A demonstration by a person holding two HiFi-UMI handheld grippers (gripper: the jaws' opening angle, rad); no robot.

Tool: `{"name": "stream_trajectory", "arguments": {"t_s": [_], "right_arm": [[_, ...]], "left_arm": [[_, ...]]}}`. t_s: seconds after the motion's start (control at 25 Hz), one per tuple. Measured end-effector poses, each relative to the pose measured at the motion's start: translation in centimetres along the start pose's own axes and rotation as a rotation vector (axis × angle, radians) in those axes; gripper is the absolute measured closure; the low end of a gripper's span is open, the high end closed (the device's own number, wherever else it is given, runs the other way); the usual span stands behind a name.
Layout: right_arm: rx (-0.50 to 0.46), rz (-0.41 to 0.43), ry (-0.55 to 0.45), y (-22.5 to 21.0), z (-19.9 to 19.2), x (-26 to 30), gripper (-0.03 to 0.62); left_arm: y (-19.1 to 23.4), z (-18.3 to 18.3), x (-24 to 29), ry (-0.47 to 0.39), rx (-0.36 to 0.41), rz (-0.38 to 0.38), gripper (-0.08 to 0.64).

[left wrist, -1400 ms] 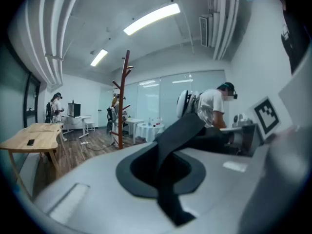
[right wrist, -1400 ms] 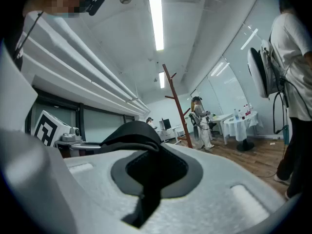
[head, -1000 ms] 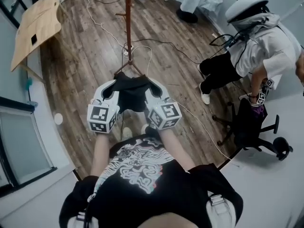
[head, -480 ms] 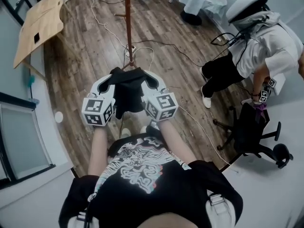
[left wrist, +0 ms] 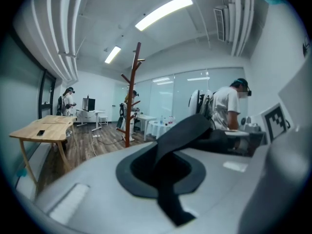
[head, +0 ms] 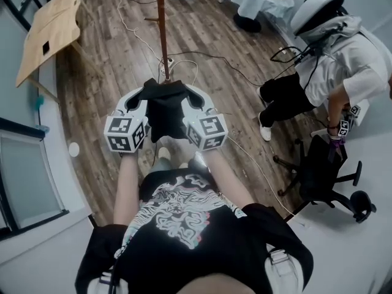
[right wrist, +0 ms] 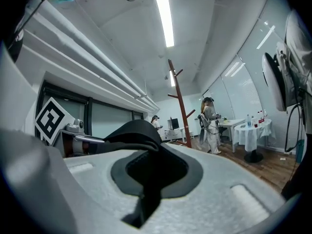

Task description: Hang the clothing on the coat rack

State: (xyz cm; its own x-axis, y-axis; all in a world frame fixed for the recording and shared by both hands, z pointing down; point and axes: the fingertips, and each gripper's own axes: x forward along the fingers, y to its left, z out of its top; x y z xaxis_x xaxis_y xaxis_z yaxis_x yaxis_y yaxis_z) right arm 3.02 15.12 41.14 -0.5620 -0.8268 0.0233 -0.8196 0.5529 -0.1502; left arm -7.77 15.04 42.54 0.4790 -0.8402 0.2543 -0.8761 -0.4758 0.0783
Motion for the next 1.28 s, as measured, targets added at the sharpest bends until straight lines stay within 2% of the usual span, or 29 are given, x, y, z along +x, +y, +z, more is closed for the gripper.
{"name": "stream_trajectory", "arguments": {"t_s": [0.44, 0.64, 1.28], "right_arm": [[-0.028, 0.013, -0.003, -4.1, 0.8, 4.3, 0.575], [-0.048, 0.040, -0.015, -5.8, 1.5, 7.9, 0.575], [-0.005, -0.047, 0.029, -13.2, 0.2, 20.8, 0.575]], "left_arm": [[2.0, 2.1, 5.4, -0.010, 0.022, -0.006, 0.563], [4.7, 3.2, 9.0, -0.033, -0.003, 0.020, 0.563], [13.2, 5.5, 21.2, -0.018, -0.036, -0.005, 0.562]]}}
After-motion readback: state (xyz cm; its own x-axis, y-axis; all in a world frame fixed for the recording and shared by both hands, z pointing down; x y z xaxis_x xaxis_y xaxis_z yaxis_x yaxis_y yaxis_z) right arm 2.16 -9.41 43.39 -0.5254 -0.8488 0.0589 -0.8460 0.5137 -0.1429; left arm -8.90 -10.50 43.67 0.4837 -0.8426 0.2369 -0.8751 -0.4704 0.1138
